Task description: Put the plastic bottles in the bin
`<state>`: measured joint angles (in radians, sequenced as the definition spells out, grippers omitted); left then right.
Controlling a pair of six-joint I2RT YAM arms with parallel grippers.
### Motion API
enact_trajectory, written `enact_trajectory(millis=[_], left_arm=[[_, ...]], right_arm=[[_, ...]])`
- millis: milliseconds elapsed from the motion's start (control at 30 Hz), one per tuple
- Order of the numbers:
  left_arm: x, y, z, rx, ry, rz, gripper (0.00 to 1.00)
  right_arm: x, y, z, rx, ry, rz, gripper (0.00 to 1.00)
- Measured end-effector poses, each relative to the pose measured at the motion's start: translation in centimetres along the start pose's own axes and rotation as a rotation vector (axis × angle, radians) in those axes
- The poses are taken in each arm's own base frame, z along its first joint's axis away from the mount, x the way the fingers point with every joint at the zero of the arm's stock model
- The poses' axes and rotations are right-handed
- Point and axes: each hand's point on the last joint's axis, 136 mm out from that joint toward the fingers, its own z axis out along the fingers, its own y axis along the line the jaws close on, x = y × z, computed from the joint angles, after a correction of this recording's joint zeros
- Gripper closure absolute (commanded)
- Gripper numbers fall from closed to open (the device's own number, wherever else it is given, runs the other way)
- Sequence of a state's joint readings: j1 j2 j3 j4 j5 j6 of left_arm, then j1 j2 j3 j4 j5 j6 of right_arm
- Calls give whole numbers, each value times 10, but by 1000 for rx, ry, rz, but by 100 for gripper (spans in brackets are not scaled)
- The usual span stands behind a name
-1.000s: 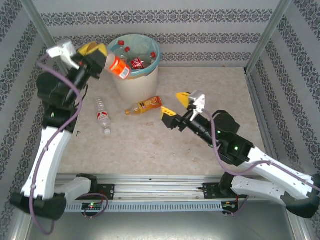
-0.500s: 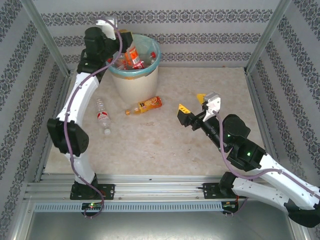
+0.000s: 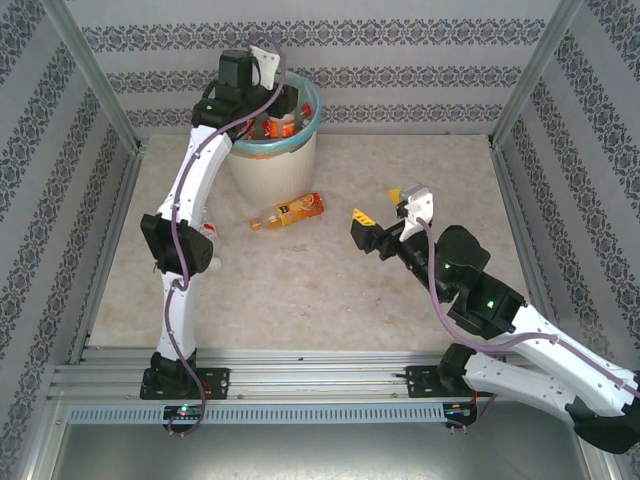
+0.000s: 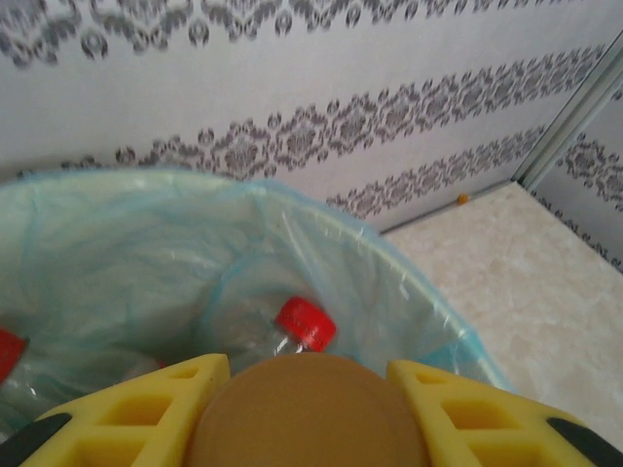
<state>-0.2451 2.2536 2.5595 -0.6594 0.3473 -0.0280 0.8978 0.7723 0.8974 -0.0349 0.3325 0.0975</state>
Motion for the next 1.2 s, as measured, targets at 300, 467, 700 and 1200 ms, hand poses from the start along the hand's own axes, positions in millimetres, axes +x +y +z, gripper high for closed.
enact_trajectory(millis=[300,467,700,1200], left_arm=[[5,0,1,5,18,-24,29],[5,-2,1,14,18,-49,49],[14,-3,11,26,39,-90,78],[48,4,40,28,117,-144,82]], right_arm=[[12,1,9,1,36,0,19],[16,2,13,-1,50,15,19],[19,3,13,-7,56,25,19],[28,-2,15,8,79,40,19]])
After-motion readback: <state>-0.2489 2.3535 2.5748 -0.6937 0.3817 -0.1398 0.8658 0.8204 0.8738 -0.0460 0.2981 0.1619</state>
